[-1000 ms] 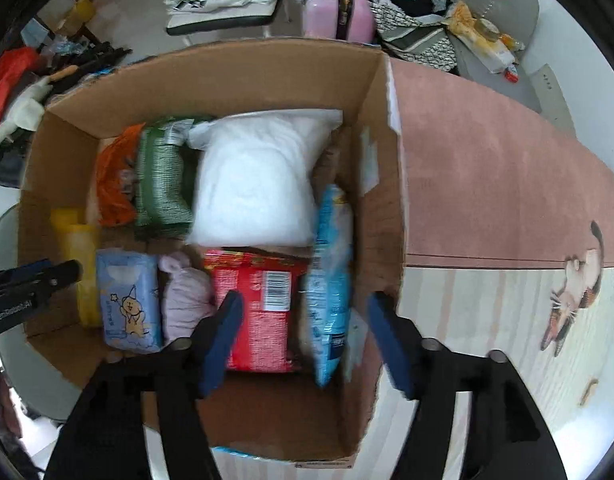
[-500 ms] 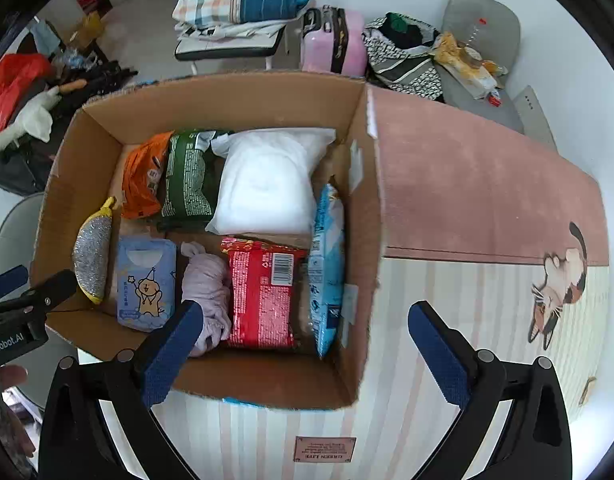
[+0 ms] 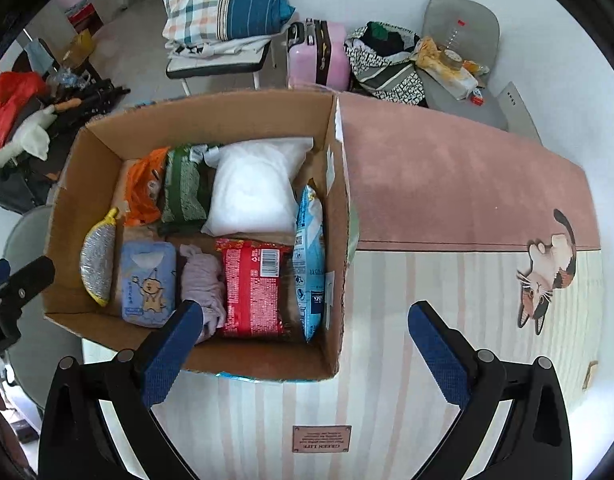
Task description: Organize soft objects
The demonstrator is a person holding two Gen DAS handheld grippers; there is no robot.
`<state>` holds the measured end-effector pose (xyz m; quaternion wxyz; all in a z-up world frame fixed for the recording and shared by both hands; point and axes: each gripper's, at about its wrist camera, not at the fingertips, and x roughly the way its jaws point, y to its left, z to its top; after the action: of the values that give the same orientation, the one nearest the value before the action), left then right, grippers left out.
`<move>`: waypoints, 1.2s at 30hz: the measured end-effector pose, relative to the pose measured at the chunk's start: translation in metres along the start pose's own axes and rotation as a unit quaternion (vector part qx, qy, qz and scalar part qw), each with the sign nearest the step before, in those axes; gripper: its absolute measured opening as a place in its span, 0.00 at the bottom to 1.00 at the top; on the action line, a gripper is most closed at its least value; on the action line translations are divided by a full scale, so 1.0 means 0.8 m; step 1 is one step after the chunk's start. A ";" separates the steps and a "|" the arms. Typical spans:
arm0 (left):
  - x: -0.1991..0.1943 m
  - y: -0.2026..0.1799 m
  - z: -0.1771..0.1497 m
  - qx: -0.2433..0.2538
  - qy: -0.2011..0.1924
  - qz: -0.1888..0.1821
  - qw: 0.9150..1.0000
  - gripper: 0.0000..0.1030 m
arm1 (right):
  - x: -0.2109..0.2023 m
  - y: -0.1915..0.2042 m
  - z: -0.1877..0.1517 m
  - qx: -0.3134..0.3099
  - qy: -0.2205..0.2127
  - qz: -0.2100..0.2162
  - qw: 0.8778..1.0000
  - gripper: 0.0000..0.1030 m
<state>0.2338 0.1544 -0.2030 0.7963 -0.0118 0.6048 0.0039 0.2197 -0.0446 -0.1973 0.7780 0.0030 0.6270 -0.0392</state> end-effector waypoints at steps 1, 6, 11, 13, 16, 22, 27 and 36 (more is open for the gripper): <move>-0.011 -0.004 -0.003 0.002 -0.005 -0.002 1.000 0.96 | -0.007 -0.001 -0.001 0.001 -0.004 0.001 1.000 1.00; -0.074 -0.018 -0.023 0.009 -0.037 -0.006 0.999 0.96 | -0.076 -0.013 -0.022 0.005 -0.044 0.004 0.999 1.00; -0.142 -0.025 -0.045 0.004 -0.069 -0.005 0.998 0.96 | -0.153 -0.027 -0.054 0.002 -0.083 0.005 0.997 1.00; -0.172 -0.027 -0.054 0.000 -0.082 -0.017 0.997 0.96 | -0.185 -0.034 -0.067 0.001 -0.099 0.008 0.995 1.00; -0.215 -0.031 -0.066 0.002 -0.107 -0.015 0.994 0.96 | -0.234 -0.044 -0.083 0.003 -0.124 0.011 0.992 1.00; -0.274 -0.034 -0.084 -0.003 -0.133 -0.011 0.991 0.96 | -0.320 -0.052 -0.116 -0.006 -0.170 0.010 0.985 1.00; -0.303 -0.036 -0.101 -0.007 -0.148 -0.010 0.989 0.96 | -0.375 -0.056 -0.139 -0.017 -0.209 -0.003 0.978 1.00; -0.325 -0.046 -0.118 -0.002 -0.169 0.000 0.986 0.96 | -0.400 -0.077 -0.150 -0.014 -0.211 0.000 0.977 1.00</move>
<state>0.0737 0.1172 0.0227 0.8870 -0.0126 0.4615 0.0076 0.0314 -0.0808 0.0922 0.8929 -0.0161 0.4489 -0.0305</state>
